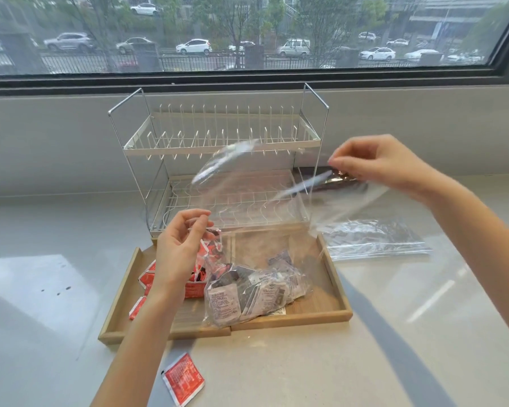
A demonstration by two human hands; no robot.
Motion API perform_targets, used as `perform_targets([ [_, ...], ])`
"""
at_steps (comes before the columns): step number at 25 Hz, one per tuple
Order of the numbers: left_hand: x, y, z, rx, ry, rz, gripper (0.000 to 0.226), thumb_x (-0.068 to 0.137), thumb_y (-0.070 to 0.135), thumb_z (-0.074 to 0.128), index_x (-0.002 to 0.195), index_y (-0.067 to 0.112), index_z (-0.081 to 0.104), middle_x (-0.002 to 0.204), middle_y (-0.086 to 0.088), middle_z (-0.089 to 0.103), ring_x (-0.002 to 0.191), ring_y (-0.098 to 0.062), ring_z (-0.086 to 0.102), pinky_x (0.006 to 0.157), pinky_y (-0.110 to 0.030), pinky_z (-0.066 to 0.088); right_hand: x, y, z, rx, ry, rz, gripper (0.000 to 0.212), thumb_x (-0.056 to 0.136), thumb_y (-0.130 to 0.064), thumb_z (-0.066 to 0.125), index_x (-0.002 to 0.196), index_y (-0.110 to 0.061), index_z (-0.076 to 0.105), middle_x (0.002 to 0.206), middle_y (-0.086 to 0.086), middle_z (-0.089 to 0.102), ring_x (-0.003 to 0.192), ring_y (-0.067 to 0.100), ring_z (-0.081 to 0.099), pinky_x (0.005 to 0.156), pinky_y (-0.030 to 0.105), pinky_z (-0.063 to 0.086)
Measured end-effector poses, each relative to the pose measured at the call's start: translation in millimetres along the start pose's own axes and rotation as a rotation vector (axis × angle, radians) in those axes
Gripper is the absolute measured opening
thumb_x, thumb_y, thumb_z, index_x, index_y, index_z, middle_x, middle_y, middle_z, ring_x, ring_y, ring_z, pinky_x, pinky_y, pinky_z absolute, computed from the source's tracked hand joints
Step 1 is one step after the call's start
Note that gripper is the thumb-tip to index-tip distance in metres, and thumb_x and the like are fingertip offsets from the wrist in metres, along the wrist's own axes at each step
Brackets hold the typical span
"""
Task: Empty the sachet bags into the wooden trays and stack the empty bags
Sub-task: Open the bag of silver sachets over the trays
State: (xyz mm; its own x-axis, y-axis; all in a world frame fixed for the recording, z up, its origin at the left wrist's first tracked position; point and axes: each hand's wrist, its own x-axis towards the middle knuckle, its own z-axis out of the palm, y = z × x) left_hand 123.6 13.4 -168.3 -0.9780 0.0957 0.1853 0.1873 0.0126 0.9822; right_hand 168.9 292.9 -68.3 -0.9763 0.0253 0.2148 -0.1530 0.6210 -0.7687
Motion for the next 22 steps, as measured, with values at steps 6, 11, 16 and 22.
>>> perform_targets([
  [6, 1, 1, -3, 0.002, 0.022, -0.006, 0.012, 0.088, 0.015, 0.052, 0.085, 0.023, 0.06, 0.081, 0.003, 0.063, 0.058, 0.003, 0.06, 0.077, -0.038, 0.051, 10, -8, -1, -0.141, 0.266, -0.234, 0.013, 0.085, -0.033, 0.057, 0.094, -0.028, 0.064, 0.081, -0.023, 0.064, 0.076, -0.007, 0.059, 0.074, 0.008, 0.045],
  [11, 3, -3, -6, -0.006, 0.045, -0.021, 0.013, 0.088, 0.017, 0.053, 0.085, 0.026, 0.061, 0.082, 0.005, 0.064, 0.066, 0.0, 0.063, 0.084, -0.043, 0.05, -7, 54, 52, 0.392, 0.531, 0.084, 0.033, 0.092, -0.036, 0.034, 0.118, -0.023, 0.049, 0.117, 0.003, 0.059, 0.1, 0.006, 0.057, 0.088, 0.026, 0.048],
  [16, 7, -5, -4, -0.018, 0.021, 0.012, 0.013, 0.089, 0.019, 0.05, 0.089, 0.025, 0.061, 0.084, 0.004, 0.064, 0.066, 0.002, 0.065, 0.064, -0.019, 0.054, -43, 108, 132, 0.263, -0.004, 0.466, 0.073, 0.088, -0.04, 0.05, 0.145, -0.019, 0.011, 0.151, 0.0, 0.023, 0.137, 0.02, 0.028, 0.111, 0.04, 0.025],
  [22, 1, -36, -9, 0.052, -0.097, -0.106, 0.036, 0.086, 0.029, 0.052, 0.122, 0.024, 0.051, 0.107, 0.014, 0.064, 0.096, 0.002, 0.061, 0.081, -0.012, 0.05, -53, 138, 176, 0.296, -0.085, 0.516, 0.06, 0.079, -0.014, 0.068, 0.131, -0.014, 0.039, 0.12, 0.002, 0.05, 0.122, 0.019, 0.046, 0.098, 0.024, 0.036],
])
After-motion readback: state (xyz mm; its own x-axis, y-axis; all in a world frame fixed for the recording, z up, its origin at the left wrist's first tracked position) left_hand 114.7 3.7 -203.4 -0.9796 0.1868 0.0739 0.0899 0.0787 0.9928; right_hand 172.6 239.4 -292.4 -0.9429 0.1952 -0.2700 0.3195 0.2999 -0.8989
